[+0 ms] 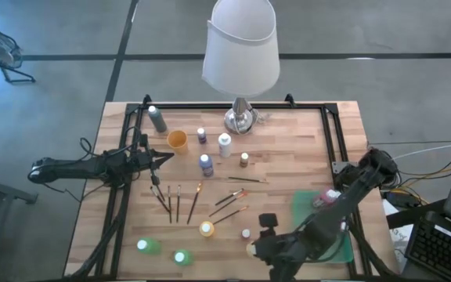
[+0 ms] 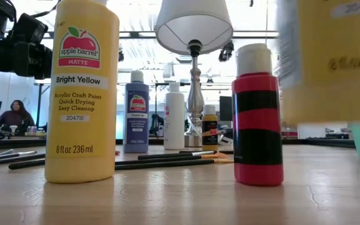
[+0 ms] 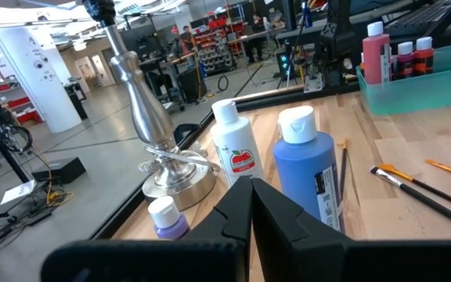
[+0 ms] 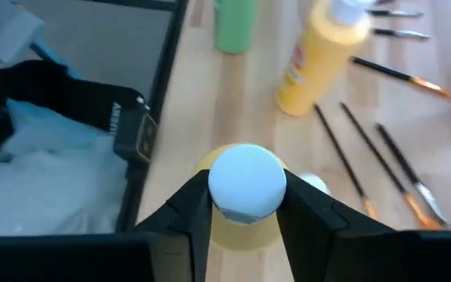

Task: Pick & Place Paint Supplies
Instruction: Put the yellow paint bottle into the green bin

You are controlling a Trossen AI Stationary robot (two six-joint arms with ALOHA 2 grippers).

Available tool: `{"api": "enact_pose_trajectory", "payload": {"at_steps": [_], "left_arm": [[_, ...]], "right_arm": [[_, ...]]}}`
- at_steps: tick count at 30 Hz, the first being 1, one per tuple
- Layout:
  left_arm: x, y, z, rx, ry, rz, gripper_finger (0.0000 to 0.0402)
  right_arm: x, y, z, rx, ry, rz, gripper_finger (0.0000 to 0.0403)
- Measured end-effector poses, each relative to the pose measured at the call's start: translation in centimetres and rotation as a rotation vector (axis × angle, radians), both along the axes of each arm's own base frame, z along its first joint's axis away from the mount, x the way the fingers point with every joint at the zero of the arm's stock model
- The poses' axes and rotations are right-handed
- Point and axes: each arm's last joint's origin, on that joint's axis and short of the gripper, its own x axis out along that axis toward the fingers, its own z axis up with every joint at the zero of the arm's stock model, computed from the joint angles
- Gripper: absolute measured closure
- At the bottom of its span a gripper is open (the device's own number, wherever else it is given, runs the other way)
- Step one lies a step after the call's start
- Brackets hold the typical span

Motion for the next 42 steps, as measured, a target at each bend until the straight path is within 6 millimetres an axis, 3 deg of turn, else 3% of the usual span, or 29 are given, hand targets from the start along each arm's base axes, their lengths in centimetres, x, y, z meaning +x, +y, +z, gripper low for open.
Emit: {"api": "enact_pose_trajectory", "payload": {"at_steps": [9, 18, 28, 35, 42], "left_arm": [[0.0, 0.0, 0.0, 0.0, 0.001, 0.0, 0.0389], [0.0, 0.0, 0.0, 0.0, 0.001, 0.0, 0.0389], [0.0, 0.0, 0.0, 0.0, 0.001, 0.0, 0.0389], [0.0, 0.0, 0.0, 0.0, 0.001, 0.0, 0.0389], [0.0, 0.0, 0.0, 0.0, 0.001, 0.0, 0.0389]], "right_arm": [[-5.5, -2.0, 3.4, -0.027, 0.064, -0.257, 0.0287], [-11.3, -2.4, 5.2, 0.033, 0.07, -0.459, 0.0289], [-16.1, -1.5, 4.7, 0.079, 0.085, -0.634, 0.029], [-17.2, -1.3, 3.2, 0.096, 0.072, -0.704, 0.0292], [-18.1, -2.4, 0.9, 0.093, 0.201, -0.836, 0.0291]]}}
